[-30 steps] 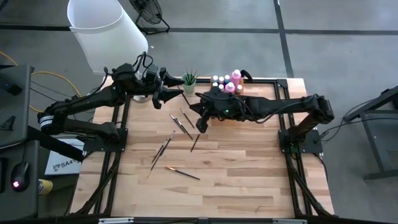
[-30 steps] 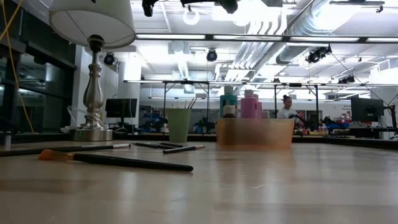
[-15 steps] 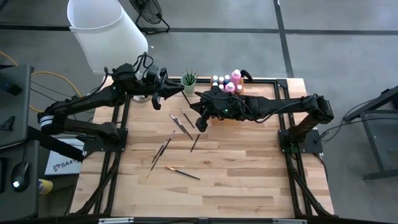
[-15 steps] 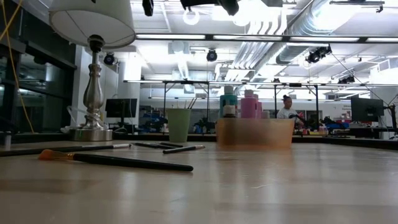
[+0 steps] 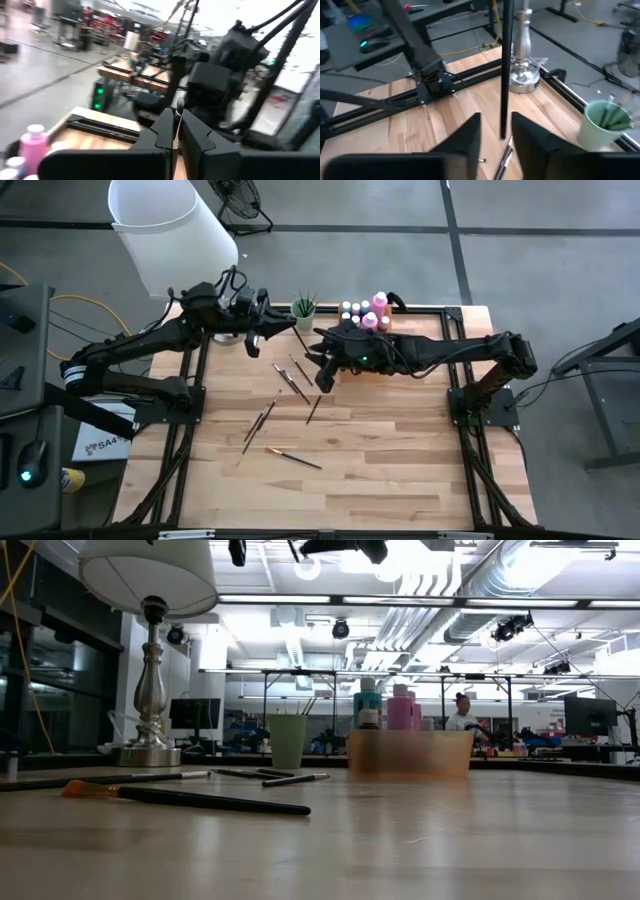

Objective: Pick & Place Paint Supplies
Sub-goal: Put the black paint brush into the green cup

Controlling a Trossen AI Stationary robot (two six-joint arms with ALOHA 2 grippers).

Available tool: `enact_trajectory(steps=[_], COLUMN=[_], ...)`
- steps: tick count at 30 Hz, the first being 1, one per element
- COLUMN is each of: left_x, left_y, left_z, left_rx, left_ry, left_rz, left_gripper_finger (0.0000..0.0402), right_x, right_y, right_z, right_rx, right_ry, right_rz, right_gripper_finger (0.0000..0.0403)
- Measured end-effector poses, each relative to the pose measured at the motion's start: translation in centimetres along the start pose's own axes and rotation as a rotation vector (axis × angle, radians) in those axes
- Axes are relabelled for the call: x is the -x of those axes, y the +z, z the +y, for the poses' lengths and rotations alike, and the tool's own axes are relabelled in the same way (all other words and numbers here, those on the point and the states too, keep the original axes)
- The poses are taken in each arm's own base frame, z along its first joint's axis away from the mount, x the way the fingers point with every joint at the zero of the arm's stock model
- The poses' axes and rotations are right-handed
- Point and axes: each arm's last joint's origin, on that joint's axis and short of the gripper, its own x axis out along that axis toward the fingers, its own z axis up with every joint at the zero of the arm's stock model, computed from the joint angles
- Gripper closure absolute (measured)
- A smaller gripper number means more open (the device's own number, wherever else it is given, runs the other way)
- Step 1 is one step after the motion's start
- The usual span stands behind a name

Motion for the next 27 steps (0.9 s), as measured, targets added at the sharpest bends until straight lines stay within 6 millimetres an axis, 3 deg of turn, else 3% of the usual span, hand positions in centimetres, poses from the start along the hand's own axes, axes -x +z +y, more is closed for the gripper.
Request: enact_trajectory(steps=[6, 10, 20, 27], left_x=[-0.3, -1.3, -4.7, -6.5], left_y=[-1.3, -2.7, -6.5, -9.3], left_z=[1.4, 2.8, 7.1, 9.9], left_rx=[-0.113, -0.177, -0.271, -0.301], left_ry=[0.274, 0.438, 0.824, 0.889], left_rz=[0.069, 0.133, 0.161, 0.182], left_gripper_finger=[0.0394, 0.0394, 0.0394, 0.0394], right_x=[2.6, 4.1, 5.7, 5.7], right_y=[0.5, 0.9, 1.6, 1.6], right_z=[-1.1, -1.8, -2.1, -2.1], right_rx=[-0.066, -0.097, -0.113, -0.111], right_ry=[-0.152, -0.216, -0.210, -0.208], right_rz=[0.017, 0.010, -0.023, -0.017], right_gripper_finger=[0.0199, 0.0159, 0.0150, 0.0151])
